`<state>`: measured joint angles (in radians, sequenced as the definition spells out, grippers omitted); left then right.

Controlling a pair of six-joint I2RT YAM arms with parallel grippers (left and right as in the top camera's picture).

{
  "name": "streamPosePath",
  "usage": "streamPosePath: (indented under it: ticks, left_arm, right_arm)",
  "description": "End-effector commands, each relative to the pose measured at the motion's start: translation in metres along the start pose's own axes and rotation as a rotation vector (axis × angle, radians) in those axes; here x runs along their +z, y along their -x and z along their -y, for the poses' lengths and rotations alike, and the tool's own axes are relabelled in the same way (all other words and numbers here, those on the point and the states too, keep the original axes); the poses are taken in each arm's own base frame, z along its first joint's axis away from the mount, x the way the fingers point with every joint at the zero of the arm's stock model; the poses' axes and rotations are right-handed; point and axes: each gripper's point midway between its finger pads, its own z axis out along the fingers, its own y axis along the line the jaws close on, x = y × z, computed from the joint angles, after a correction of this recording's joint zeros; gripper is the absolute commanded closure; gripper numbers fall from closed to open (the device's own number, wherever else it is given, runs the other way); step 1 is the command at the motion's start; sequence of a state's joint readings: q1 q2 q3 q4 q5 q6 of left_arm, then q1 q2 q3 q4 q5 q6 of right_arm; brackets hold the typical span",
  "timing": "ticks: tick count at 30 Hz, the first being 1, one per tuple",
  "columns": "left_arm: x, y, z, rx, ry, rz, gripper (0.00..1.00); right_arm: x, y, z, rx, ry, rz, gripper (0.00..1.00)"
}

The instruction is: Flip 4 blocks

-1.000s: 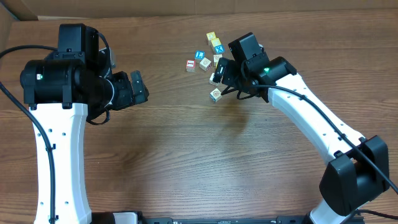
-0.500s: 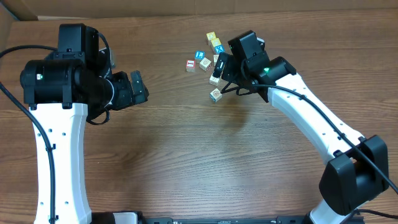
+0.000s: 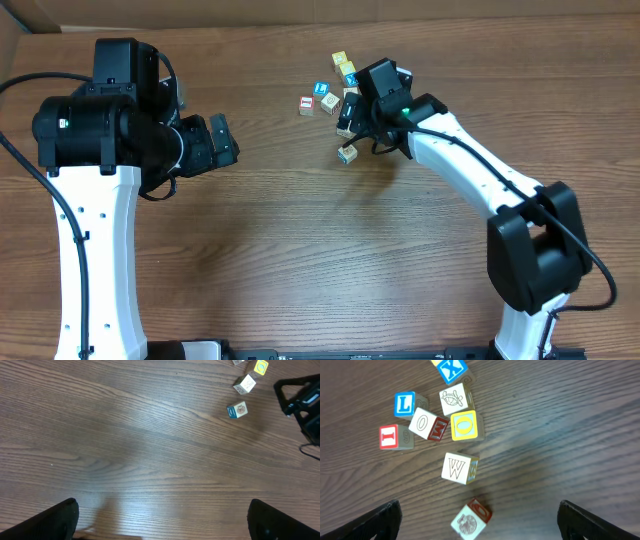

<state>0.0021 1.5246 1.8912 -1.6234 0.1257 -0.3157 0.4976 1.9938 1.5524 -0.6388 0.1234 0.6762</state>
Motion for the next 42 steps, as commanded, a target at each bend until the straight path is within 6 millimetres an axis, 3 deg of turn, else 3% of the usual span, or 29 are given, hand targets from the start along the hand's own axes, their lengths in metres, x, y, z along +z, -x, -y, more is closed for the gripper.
streamPosePath:
  ticks: [1, 10, 19, 32, 35, 39, 42]
  left_arm:
    - [0.0, 0.002, -0.002, -0.017, 0.009, 0.008, 0.0]
    - [0.0, 0.002, -0.002, -0.017, 0.009, 0.008, 0.0]
    - [0.0, 0.002, -0.002, -0.017, 0.009, 0.008, 0.0]
    - [0.0, 0.002, -0.002, -0.018, 0.009, 0.008, 0.0]
    - [0.0, 0.002, -0.002, -0.018, 0.009, 0.008, 0.0]
    - [0.0, 0.002, -0.002, -0.018, 0.009, 0.008, 0.0]
    - [0.0, 0.002, -0.002, -0.018, 0.009, 0.008, 0.0]
  right_arm:
    - [0.013, 0.003, -0.002, -0.017, -0.004, 0.014, 0.0]
    - [0.035, -0.007, -0.01, -0.025, 0.024, -0.01, 0.0]
    - [0.042, 0.003, -0.022, -0.021, 0.071, 0.04, 0.0]
    - [0.088, -0.004, -0.023, -0.023, 0.086, 0.058, 0.01]
    - [0.101, -0.012, -0.016, -0.025, 0.068, 0.038, 0.13]
    - [0.103, -0.016, -0.013, -0.027, 0.057, 0.025, 0.6]
    - [0.093, -0.011, -0.016, -0.026, 0.062, 0.03, 0.73]
